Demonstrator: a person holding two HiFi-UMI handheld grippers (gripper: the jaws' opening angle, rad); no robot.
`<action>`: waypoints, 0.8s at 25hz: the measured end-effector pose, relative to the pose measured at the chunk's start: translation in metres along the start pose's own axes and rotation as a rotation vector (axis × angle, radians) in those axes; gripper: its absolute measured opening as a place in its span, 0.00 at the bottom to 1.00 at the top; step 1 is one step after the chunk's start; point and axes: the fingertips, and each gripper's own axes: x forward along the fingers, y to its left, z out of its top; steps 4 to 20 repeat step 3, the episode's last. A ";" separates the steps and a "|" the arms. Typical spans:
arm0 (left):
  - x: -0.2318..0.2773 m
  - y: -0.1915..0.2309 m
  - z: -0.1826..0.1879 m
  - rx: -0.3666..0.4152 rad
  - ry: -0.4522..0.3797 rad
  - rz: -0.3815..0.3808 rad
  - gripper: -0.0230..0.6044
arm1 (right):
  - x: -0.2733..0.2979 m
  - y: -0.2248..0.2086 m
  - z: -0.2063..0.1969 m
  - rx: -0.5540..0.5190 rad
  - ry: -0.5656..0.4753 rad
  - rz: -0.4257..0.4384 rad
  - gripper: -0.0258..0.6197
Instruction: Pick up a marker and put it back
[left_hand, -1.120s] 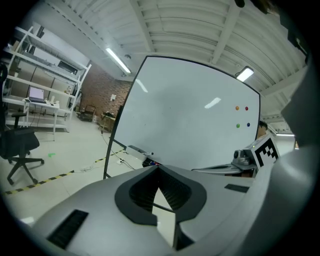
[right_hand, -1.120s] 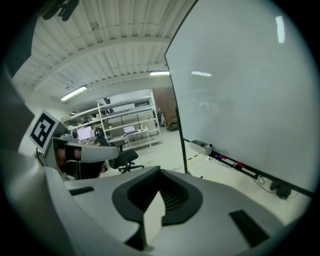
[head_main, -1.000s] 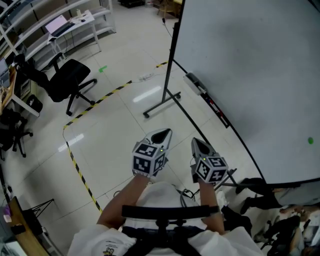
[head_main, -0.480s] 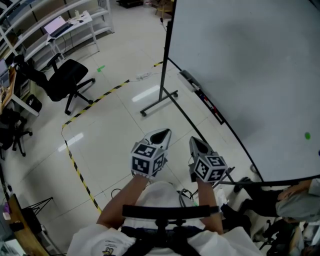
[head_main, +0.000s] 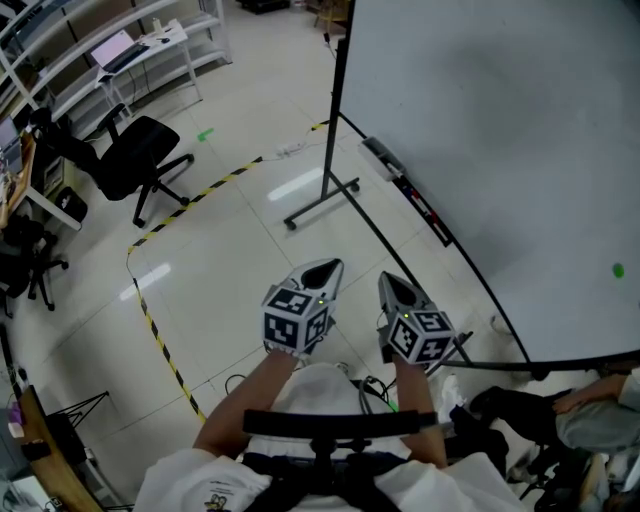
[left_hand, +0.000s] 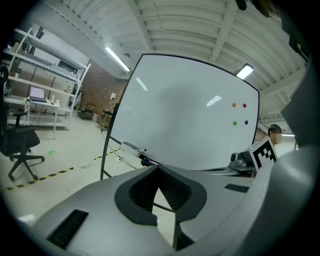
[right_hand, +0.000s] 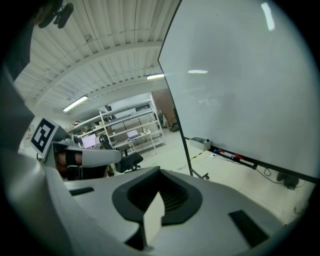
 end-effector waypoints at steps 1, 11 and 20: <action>0.002 0.000 0.000 0.000 0.000 0.001 0.03 | 0.001 -0.002 0.000 -0.001 0.001 0.001 0.04; 0.007 0.000 -0.001 -0.001 -0.002 0.005 0.03 | 0.003 -0.007 0.000 -0.003 0.003 0.003 0.04; 0.007 0.000 -0.001 -0.001 -0.002 0.005 0.03 | 0.003 -0.007 0.000 -0.003 0.003 0.003 0.04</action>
